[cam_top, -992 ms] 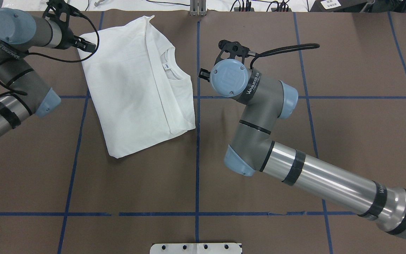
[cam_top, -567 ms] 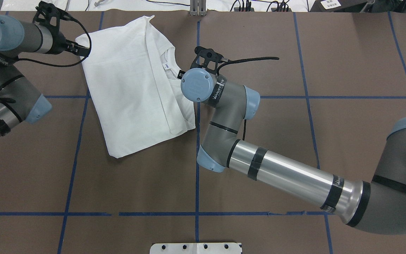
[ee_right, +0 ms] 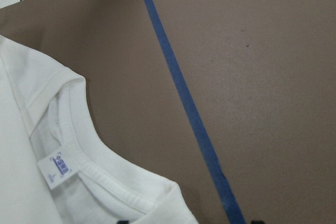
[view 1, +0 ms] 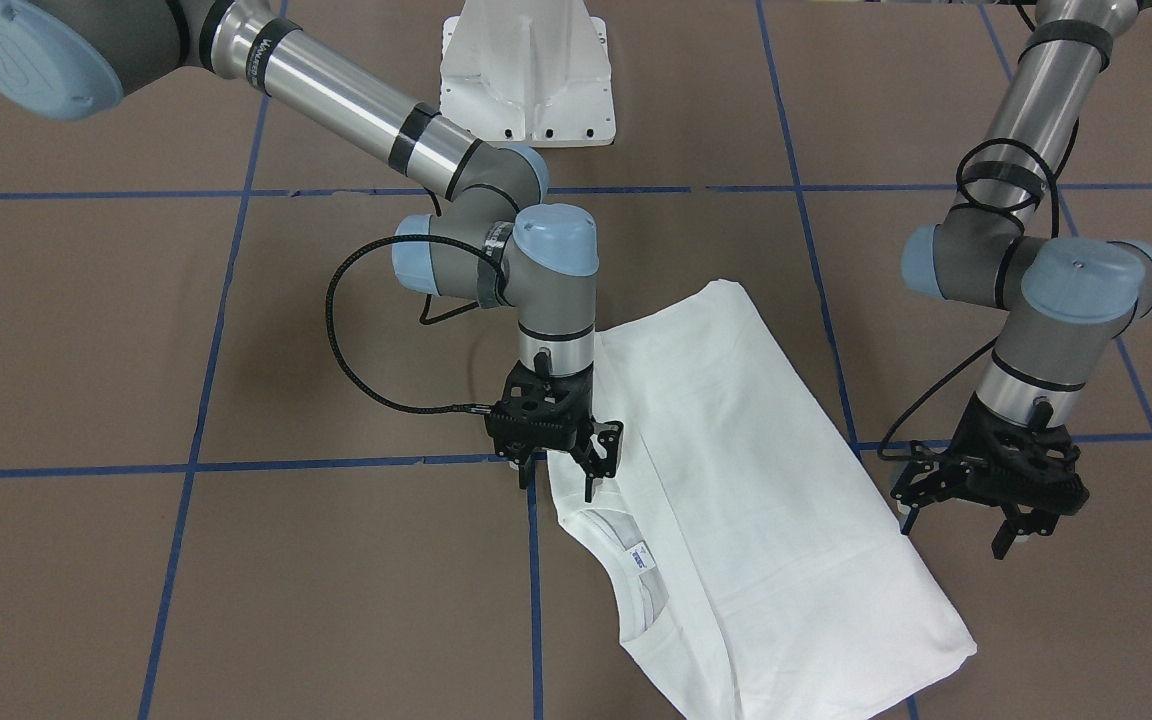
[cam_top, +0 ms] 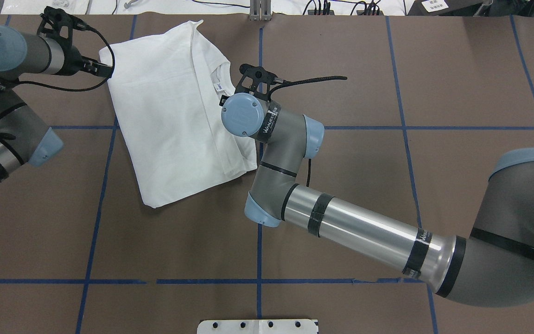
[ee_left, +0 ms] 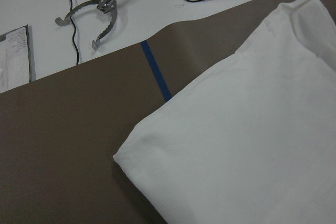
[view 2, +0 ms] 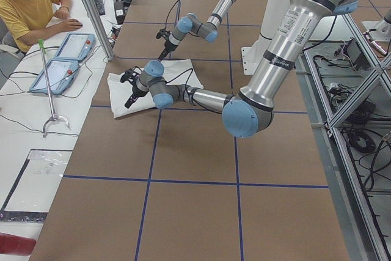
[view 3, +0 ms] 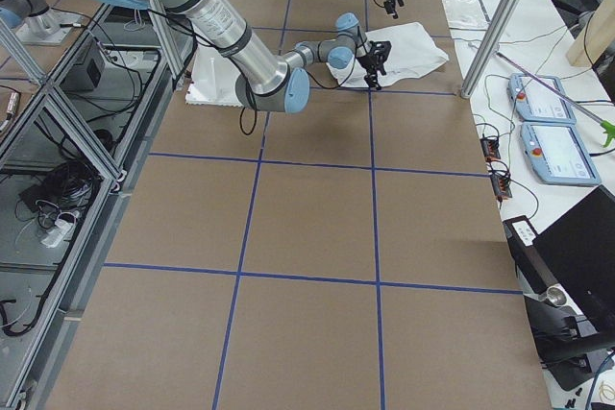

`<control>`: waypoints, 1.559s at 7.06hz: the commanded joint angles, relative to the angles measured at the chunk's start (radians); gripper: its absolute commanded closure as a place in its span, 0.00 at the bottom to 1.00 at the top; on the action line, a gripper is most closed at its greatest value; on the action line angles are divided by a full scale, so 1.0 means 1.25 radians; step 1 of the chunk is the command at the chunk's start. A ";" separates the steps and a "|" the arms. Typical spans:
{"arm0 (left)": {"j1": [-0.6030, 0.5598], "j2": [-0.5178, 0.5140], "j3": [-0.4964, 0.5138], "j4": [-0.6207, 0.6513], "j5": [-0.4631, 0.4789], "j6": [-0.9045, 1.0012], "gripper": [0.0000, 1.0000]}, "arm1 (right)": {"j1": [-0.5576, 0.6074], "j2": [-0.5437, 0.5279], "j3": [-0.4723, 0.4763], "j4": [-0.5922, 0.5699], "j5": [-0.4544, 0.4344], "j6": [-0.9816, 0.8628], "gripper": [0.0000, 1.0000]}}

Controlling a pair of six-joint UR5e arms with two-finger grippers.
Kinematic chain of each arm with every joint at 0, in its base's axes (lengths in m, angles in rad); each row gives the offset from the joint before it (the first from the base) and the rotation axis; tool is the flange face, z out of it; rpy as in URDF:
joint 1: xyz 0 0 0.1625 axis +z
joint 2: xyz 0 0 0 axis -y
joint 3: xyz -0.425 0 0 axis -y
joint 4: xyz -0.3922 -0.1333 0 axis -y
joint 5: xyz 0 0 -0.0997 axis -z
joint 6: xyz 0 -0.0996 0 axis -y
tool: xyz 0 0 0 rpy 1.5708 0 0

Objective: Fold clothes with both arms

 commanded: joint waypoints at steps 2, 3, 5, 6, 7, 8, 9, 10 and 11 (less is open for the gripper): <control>-0.001 0.011 0.000 -0.001 0.000 -0.001 0.00 | -0.008 0.005 -0.013 0.001 -0.005 -0.029 0.27; -0.001 0.011 0.000 -0.001 0.000 -0.001 0.00 | -0.008 0.005 -0.018 0.001 -0.006 -0.031 0.29; -0.001 0.011 0.000 -0.001 0.000 -0.001 0.00 | -0.008 0.009 -0.018 0.001 -0.005 -0.031 0.45; -0.001 0.013 0.000 -0.001 0.000 -0.001 0.00 | -0.008 0.013 -0.019 0.001 -0.005 -0.031 0.67; -0.001 0.013 0.000 -0.001 0.000 -0.001 0.00 | -0.008 0.013 -0.019 -0.001 -0.005 -0.029 0.91; -0.001 0.013 0.000 -0.001 0.000 -0.001 0.00 | -0.011 0.014 -0.022 -0.008 -0.006 -0.029 1.00; -0.001 0.013 0.000 -0.001 0.000 0.000 0.00 | -0.011 0.014 -0.020 -0.026 -0.006 -0.029 1.00; 0.000 0.011 -0.001 -0.002 0.000 0.000 0.00 | -0.011 0.024 -0.005 -0.085 -0.006 -0.028 1.00; 0.000 0.011 -0.006 -0.002 -0.001 -0.001 0.00 | -0.010 0.019 0.061 -0.153 -0.005 -0.027 1.00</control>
